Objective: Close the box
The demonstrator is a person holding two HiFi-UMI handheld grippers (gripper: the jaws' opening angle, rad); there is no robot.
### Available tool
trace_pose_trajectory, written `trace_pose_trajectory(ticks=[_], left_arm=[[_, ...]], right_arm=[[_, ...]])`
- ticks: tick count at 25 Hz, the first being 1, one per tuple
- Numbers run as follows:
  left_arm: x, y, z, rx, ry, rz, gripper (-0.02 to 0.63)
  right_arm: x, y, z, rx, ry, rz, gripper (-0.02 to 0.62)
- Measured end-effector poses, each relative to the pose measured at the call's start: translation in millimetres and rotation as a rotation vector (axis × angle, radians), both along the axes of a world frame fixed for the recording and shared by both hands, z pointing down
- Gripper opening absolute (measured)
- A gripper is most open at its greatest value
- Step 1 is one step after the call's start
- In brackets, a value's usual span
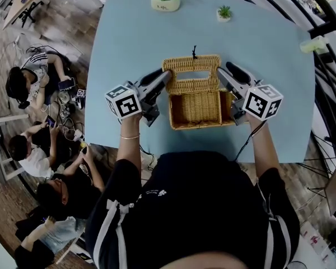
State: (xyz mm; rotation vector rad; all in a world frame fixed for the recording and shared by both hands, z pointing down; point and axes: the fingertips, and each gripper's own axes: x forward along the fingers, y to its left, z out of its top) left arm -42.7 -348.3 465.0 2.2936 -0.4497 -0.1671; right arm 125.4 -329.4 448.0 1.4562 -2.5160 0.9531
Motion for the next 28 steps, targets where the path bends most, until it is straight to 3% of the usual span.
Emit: trace_pose_trajectory(ticks=[10,17,28], left_arm=[[0.0,19.9,-15.9,0.129,-0.003,0.074,0.066],[0.5,29.6,-18.1,0.199,-0.074,0.04,0.07],[2.4,45.8,-23.9,0.301,-0.151,0.038,0.1]], right_arm=[[-10.7,6.2,-17.5,0.075,0.014,-0.081,0.197],[-20.0,21.1,-24.7,0.096,0.011,-0.126,0.152],[-20.7,38.9,-30.0,0.113,0.023,-0.113,0.141]])
